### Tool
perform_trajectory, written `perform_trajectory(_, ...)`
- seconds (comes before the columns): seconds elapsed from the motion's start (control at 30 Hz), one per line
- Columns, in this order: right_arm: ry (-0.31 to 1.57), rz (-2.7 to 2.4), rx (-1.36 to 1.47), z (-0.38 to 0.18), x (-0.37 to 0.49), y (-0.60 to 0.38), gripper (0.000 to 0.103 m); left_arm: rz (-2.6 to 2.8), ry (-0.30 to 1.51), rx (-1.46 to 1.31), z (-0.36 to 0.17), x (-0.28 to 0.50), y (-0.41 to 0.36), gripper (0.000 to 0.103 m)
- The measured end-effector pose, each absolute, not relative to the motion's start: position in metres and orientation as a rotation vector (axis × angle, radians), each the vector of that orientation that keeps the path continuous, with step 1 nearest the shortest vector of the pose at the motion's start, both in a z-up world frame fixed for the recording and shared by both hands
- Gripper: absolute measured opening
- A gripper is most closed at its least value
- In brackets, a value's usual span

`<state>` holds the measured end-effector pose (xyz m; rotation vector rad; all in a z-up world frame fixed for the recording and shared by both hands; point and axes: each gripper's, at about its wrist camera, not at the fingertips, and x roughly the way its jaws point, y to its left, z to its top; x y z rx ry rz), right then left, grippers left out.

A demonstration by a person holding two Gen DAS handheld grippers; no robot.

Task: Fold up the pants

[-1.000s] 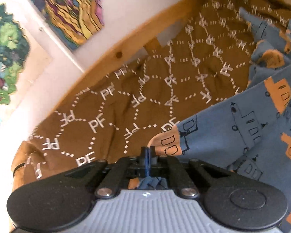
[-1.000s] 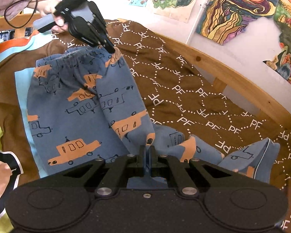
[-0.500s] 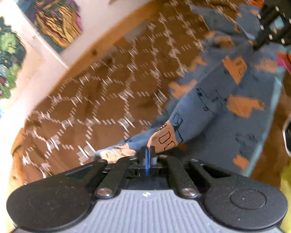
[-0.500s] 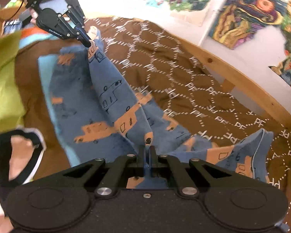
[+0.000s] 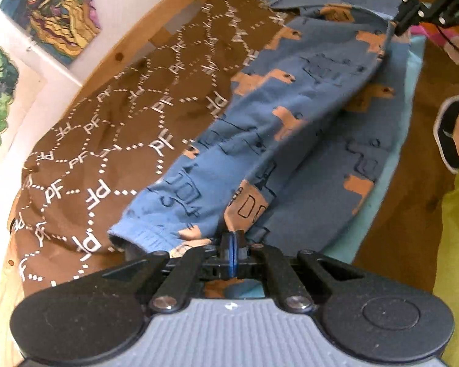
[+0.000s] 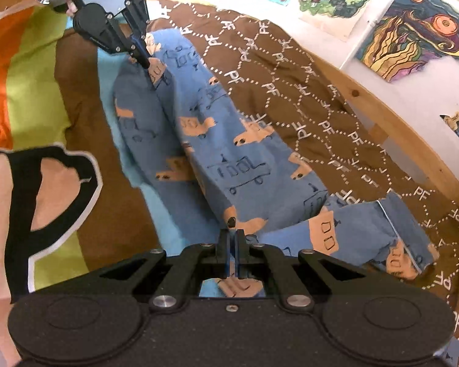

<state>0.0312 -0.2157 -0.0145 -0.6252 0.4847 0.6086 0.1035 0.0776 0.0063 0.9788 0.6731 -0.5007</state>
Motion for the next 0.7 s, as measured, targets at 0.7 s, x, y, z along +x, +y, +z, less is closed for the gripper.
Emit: perform_trajectory(0.7,0.509,0.538,-0.652,-0.030,0.032,-0.218,0.009,-0.520,0.678,1.006,-0.001,0.086,0.079,0.006)
